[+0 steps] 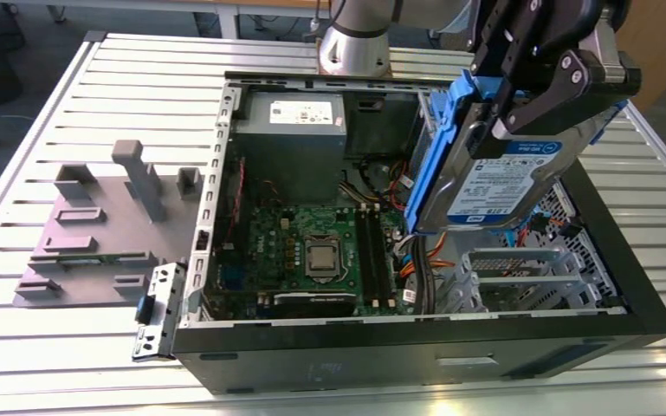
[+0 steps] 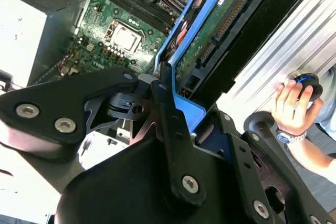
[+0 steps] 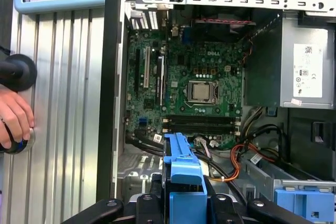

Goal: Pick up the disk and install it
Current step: 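Pick up the disk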

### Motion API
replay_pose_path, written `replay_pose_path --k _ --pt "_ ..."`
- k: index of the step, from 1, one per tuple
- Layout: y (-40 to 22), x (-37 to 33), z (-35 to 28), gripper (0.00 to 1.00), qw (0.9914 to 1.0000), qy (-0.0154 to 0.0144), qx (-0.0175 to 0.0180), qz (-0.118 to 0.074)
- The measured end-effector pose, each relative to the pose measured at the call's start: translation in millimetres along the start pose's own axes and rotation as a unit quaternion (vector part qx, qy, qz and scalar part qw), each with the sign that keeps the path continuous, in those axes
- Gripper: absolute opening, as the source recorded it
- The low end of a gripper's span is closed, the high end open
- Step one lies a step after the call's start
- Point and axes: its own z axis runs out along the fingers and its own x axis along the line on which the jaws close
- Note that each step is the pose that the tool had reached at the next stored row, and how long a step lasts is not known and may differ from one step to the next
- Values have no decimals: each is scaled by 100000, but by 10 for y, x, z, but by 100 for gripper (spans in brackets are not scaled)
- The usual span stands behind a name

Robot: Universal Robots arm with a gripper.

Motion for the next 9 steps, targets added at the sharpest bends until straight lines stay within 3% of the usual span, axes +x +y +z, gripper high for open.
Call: replay_pose_path --k 9 --pt "-88 4 7 37 100000 -3 0 2"
